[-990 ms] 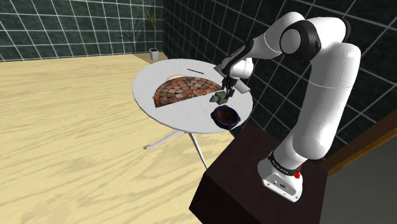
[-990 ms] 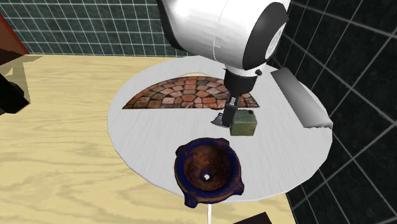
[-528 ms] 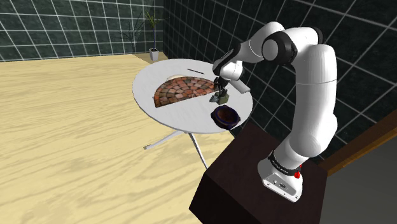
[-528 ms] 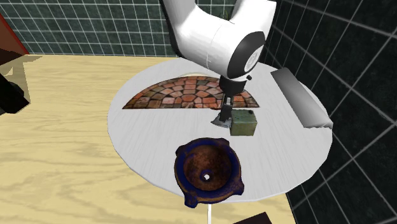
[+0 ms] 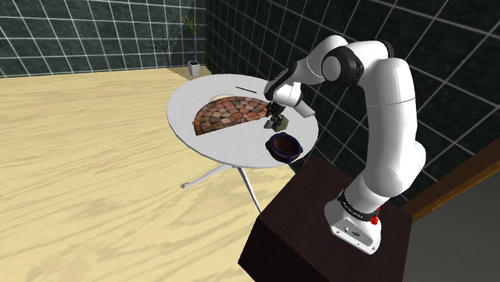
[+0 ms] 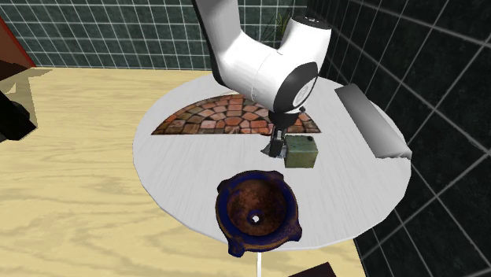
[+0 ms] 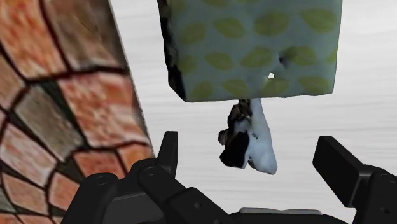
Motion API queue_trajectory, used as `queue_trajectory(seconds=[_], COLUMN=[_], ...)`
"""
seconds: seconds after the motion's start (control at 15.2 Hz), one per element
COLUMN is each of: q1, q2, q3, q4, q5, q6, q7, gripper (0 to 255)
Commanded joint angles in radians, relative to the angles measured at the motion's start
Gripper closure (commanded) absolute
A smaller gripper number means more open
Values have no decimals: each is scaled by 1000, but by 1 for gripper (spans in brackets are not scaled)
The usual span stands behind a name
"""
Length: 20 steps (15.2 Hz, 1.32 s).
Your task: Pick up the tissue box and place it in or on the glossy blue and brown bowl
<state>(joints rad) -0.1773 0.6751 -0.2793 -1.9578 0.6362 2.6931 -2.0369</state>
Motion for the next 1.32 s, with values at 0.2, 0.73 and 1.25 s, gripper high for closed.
queue_trajectory(seconds=[0.2,0.73,1.25], q1=[-2,-2,18], q2=[5,5,-41], q3=[3,3,-24], q4=[2,2,-15], q5=[3,3,-23], q6=[3,3,-27], q7=[-3,-3,20], gripper=[0,255,255])
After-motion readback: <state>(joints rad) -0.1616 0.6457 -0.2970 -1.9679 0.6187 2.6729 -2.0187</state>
